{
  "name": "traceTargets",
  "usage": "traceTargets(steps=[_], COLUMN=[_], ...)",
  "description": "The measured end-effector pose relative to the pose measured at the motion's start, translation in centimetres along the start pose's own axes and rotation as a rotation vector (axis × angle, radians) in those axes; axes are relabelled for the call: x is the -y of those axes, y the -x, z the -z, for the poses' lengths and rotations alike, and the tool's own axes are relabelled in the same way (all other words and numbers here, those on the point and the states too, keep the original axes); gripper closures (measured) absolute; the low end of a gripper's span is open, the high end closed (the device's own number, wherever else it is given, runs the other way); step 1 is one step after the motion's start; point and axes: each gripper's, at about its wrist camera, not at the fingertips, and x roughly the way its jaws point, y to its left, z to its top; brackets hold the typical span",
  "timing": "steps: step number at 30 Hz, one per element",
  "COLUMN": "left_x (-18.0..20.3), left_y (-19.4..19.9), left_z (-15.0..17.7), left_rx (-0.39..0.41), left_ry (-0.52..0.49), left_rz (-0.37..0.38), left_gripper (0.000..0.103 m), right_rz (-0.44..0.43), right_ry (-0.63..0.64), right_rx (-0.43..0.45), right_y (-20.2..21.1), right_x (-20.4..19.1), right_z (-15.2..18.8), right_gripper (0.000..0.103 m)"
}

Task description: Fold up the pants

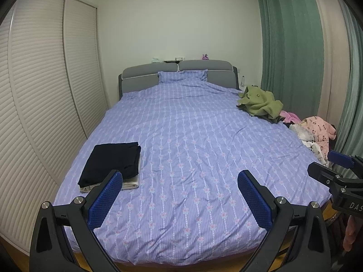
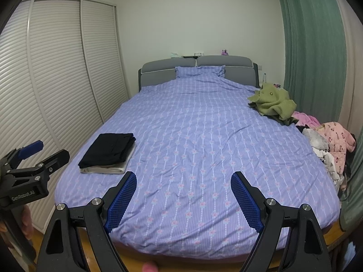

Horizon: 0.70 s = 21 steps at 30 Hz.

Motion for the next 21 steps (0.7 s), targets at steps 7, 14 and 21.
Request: traceTargets(steps=[7, 14, 21], left_x=[0.15, 0.08, 0.16], left_y=[0.03, -0.08, -0.08], left_z=[-0.01, 0.03, 0.05], left_rx=[0.001, 0.001, -0.001], left_ry=[-0.001, 0.000, 0.001], left_rz=[-0.005, 0.000, -0.002], left_gripper=[0.000, 0.000, 0.000], right_rz=[0.001, 0.000, 0.005], right_ry=[-0.001, 0.001, -0.001], right_rx=[-0.001, -0.002, -0.004], right_y=[-0.03, -0.03, -0.08], right_x=[0.17, 0.24, 0.24], right_z=[-0.01, 0.00, 0.02], right_gripper=[0.017, 0.017, 0.017])
